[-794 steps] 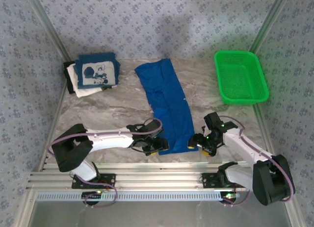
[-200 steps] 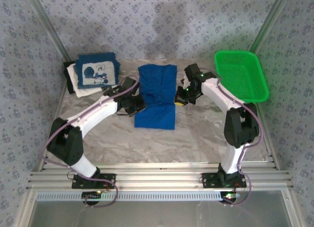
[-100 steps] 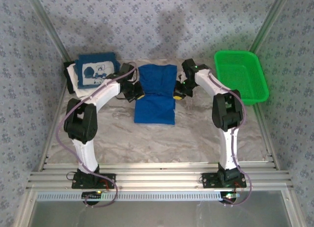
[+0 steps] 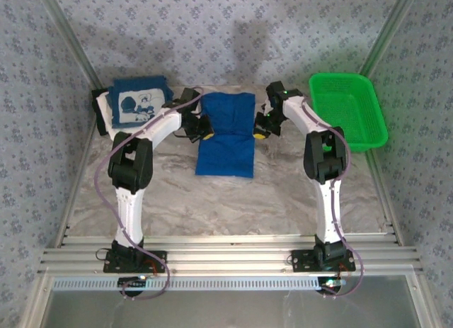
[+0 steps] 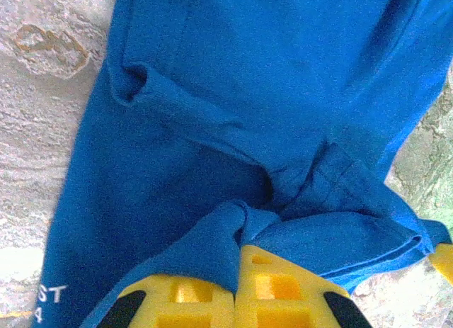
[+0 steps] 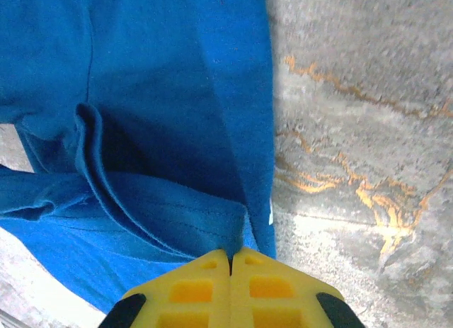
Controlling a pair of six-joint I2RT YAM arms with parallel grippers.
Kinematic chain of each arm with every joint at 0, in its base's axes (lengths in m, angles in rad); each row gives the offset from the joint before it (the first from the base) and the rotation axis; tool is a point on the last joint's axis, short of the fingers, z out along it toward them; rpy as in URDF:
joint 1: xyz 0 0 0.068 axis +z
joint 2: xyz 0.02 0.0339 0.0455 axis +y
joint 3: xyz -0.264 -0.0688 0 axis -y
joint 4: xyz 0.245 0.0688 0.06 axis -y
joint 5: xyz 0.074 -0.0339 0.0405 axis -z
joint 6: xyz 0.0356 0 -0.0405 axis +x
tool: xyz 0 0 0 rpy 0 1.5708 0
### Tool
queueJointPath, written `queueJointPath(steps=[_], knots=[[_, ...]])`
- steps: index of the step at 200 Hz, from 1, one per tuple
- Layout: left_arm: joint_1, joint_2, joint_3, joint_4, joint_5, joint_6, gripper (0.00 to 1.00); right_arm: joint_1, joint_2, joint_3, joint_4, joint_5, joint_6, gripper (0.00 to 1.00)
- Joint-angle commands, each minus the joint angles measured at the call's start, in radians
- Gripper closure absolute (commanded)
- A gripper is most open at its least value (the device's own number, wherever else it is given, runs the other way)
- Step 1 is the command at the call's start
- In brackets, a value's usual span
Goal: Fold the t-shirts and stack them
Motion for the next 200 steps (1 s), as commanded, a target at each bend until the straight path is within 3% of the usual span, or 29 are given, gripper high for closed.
queueJointPath(steps=[1, 21, 32, 49, 58, 67, 93, 118, 136, 176, 200], knots=[[0.025, 0.033, 0.038, -0.01, 0.013, 0.02, 1.0, -0.007, 0.056, 0.049, -0.015, -0.005, 0.023, 1.0], [0.04, 0.057, 0.053, -0.004, 0.02, 0.018, 0.99, -0.009, 0.097, 0.09, -0.005, -0.015, 0.041, 0.99], [0.048, 0.074, 0.073, 0.002, 0.031, 0.014, 0.93, -0.014, 0.121, 0.122, -0.008, -0.018, 0.05, 0.94], [0.06, 0.101, 0.133, 0.007, 0.061, -0.005, 0.58, -0.033, 0.152, 0.181, 0.006, -0.034, 0.083, 0.77], [0.068, 0.112, 0.182, 0.006, 0.076, -0.016, 0.49, -0.05, 0.156, 0.22, 0.016, -0.05, 0.107, 0.7], [0.074, 0.115, 0.245, 0.008, 0.09, -0.027, 0.44, -0.068, 0.149, 0.252, 0.039, -0.073, 0.131, 0.62], [0.092, 0.117, 0.441, -0.035, 0.111, -0.042, 0.38, -0.109, 0.054, 0.297, 0.093, -0.093, 0.15, 0.53], [0.097, 0.066, 0.491, -0.079, 0.109, -0.032, 0.36, -0.132, -0.085, 0.2, 0.088, -0.116, 0.099, 0.51], [0.097, -0.014, 0.39, -0.079, 0.108, -0.008, 0.36, -0.133, -0.197, 0.042, 0.112, -0.136, 0.077, 0.52], [0.085, -0.25, -0.118, 0.099, 0.123, 0.004, 0.37, -0.091, -0.432, -0.475, 0.412, -0.227, 0.165, 0.74], [0.04, -0.397, -0.391, 0.17, 0.132, 0.02, 0.37, -0.019, -0.51, -0.691, 0.495, -0.229, 0.211, 0.67]])
